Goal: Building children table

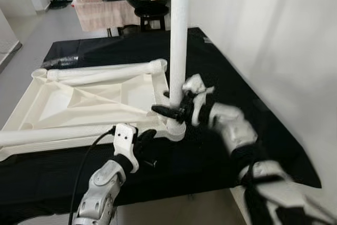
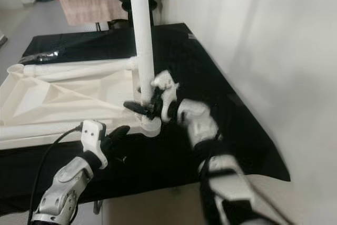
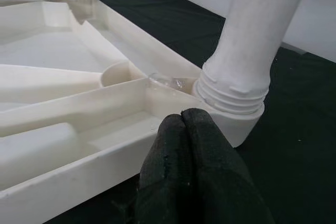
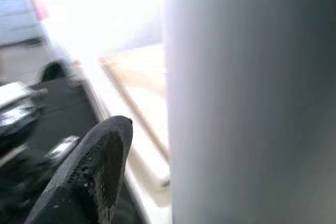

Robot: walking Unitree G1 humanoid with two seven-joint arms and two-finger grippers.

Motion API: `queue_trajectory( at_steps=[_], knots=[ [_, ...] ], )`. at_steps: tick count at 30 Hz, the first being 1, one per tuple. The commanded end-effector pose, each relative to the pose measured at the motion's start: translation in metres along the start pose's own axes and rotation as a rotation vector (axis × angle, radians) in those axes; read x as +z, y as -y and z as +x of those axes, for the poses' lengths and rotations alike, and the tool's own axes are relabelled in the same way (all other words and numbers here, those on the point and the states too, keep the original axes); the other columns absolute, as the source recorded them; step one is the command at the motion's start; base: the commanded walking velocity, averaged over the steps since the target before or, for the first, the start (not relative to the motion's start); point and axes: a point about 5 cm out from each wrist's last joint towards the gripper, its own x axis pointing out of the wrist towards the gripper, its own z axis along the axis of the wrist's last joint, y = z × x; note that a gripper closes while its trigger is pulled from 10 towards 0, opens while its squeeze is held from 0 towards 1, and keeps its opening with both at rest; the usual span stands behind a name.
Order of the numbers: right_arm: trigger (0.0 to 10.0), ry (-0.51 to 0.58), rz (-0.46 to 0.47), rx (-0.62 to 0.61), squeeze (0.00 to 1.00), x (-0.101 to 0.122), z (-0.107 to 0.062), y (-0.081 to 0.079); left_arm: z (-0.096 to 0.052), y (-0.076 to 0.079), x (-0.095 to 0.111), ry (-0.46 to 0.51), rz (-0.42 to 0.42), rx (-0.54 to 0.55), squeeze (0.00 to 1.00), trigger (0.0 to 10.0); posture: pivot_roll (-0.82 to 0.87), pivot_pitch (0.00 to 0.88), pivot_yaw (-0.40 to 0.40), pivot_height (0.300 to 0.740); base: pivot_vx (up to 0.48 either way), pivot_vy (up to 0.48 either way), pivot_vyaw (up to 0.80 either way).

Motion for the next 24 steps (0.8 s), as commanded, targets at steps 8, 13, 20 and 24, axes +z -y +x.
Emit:
queue_trajectory(
  at_steps=[8, 13, 20, 24],
  knots=[
    [0.0, -0.071, 0.103, 0.089, 0.0, -0.005, 0.001, 0.007, -0.003, 0.003, -0.008, -0.022, -0.032, -0.005, 0.0, 10.0, 0.06, 0.0, -0.041, 0.74, 0.0, 0.0, 0.0],
    [0.0, -0.091, 0.099, 0.028, 0.0, -0.011, -0.005, 0.011, -0.003, 0.005, -0.007, -0.018, -0.039, -0.01, 0.0, 10.0, 0.05, 0.0, -0.043, 0.74, 0.0, 0.0, 0.0],
    [0.0, -0.169, 0.141, -0.28, 0.0, -0.056, -0.014, 0.01, -0.005, 0.006, -0.005, -0.01, -0.04, -0.009, 0.0, 10.0, 0.04, 0.0, -0.053, 0.74, 0.0, 0.0, 0.0],
    [0.0, -0.193, 0.322, -0.968, 0.0, -0.102, -0.027, -0.022, -0.01, 0.004, -0.004, -0.011, -0.042, -0.016, 0.0, 10.0, 0.02, 0.0, -0.031, 0.74, 0.0, 0.0, 0.0]
  ],
)
